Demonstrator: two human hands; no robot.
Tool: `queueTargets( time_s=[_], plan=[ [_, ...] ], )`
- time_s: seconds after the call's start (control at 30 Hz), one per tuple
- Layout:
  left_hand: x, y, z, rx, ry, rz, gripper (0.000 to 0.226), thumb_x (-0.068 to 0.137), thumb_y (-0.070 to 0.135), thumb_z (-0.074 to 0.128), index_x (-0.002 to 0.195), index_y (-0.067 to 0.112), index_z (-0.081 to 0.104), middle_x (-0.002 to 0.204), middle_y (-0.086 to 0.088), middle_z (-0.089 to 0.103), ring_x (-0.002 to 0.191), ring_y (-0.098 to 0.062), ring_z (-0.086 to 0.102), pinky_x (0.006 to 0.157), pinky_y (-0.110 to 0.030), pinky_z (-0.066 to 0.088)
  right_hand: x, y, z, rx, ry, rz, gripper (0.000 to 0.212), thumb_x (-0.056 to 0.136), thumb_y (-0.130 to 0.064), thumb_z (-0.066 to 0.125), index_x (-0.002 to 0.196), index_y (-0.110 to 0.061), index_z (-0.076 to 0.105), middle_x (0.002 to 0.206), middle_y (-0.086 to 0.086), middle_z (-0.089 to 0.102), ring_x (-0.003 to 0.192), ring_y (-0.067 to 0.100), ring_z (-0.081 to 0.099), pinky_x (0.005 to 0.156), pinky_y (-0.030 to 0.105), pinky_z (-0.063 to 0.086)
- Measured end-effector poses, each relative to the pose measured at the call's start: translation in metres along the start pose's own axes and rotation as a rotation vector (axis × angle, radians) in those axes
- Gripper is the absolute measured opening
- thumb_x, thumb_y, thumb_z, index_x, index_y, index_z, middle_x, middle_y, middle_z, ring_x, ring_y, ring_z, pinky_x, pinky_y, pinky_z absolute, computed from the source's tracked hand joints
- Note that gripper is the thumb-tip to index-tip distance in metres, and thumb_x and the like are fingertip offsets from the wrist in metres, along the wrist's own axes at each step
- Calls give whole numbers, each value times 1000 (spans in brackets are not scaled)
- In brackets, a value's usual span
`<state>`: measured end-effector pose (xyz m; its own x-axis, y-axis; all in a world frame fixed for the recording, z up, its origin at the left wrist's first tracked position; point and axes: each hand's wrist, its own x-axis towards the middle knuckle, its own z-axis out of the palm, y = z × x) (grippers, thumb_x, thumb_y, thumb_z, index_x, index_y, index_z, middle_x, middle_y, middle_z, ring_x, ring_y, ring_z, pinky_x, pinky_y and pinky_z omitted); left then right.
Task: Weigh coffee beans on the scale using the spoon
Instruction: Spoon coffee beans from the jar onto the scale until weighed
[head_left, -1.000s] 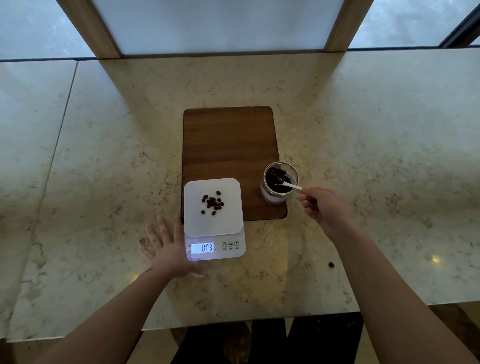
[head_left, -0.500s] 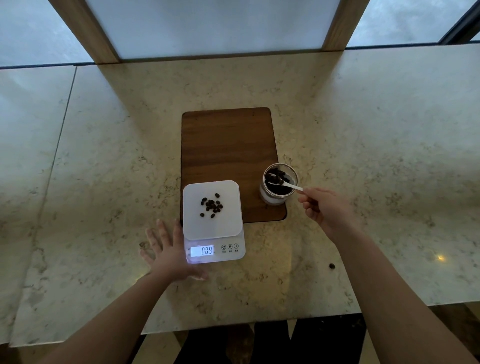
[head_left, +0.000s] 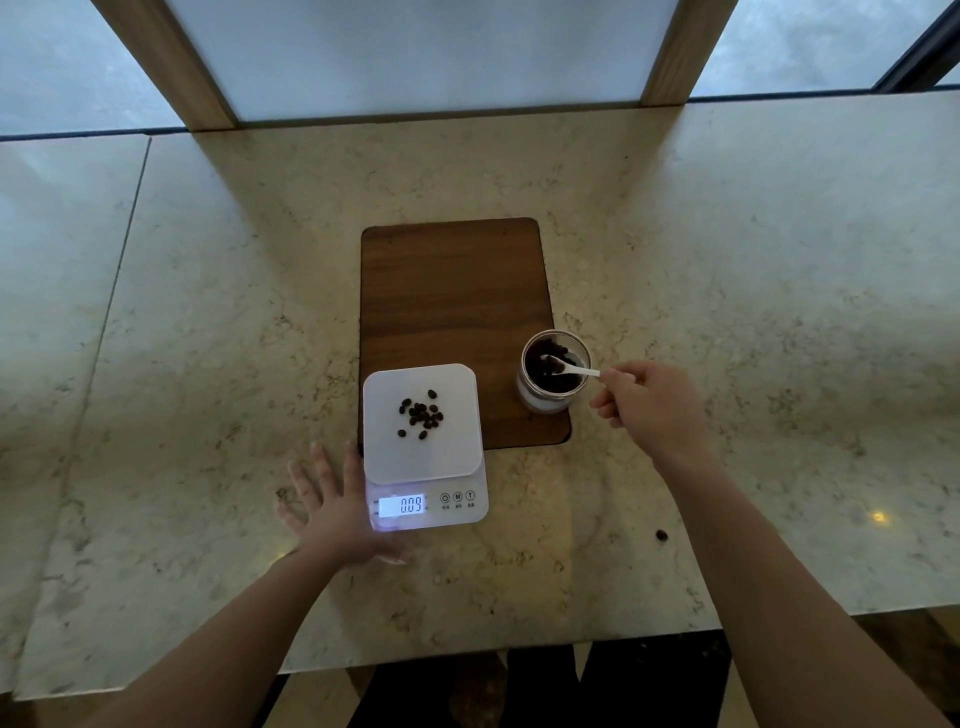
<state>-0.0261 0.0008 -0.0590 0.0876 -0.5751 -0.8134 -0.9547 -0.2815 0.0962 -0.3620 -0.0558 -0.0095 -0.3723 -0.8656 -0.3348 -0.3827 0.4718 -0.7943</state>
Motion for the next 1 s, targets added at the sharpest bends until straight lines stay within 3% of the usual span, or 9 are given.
queueTargets(
  time_s=[0.13,0.23,0.33,0.43,0.53,0.7,0.83,1.0],
  plan=[
    [0,0,0,-4,4,-1,162,49,71,84,141,28,-42,139,-13,-58,128,-42,-51,110,-73,-10,-5,-10,6,-272,52,-265,26,96,-18,58,78,-14,77,60,1,71,57,18,68,56,32,55],
    [0,-1,1,-8,4,4,163,48,71,85,142,27,-42,139,-13,-58,127,-41,-52,109,-72,-13,-8,-9,9,-448,112,-500,23,97,-12,57,82,-6,73,55,4,60,47,22,54,45,32,39],
    [1,-2,2,-2,0,2,164,47,72,84,142,27,-42,139,-13,-58,126,-41,-53,109,-73,-13,-10,-3,10,-524,114,-559,25,98,-9,56,75,-6,67,50,-1,48,42,18,44,43,30,29],
    [2,-2,2,-3,-3,-2,164,47,72,85,142,27,-41,139,-13,-58,127,-41,-53,109,-73,-12,-8,0,13,-490,67,-456,29,97,-11,56,71,-6,68,55,8,61,50,26,56,49,39,46],
    [3,-3,2,-7,-5,-1,165,46,72,85,141,28,-43,138,-12,-60,125,-40,-54,109,-74,-11,-2,-2,10,-217,24,-204,30,93,-15,58,68,-11,73,56,4,69,53,18,66,55,36,54],
    [2,-2,1,-9,-3,3,165,47,71,85,139,29,-45,137,-11,-60,125,-40,-54,108,-73,-14,4,-1,5,130,-50,78,31,91,-18,63,63,-17,76,58,2,72,47,6,60,49,28,48],
    [2,-3,2,-10,-4,1,165,46,71,85,139,29,-44,138,-11,-60,124,-39,-55,107,-72,-16,4,2,1,242,-91,166,32,91,-18,63,63,-21,78,58,0,71,48,6,59,49,25,48],
    [3,-4,2,-9,2,-1,165,47,70,86,140,29,-43,140,-11,-58,125,-39,-55,107,-71,-17,3,4,1,314,-104,234,25,91,-15,63,72,-11,77,57,-1,69,48,6,58,45,20,46]
  ],
)
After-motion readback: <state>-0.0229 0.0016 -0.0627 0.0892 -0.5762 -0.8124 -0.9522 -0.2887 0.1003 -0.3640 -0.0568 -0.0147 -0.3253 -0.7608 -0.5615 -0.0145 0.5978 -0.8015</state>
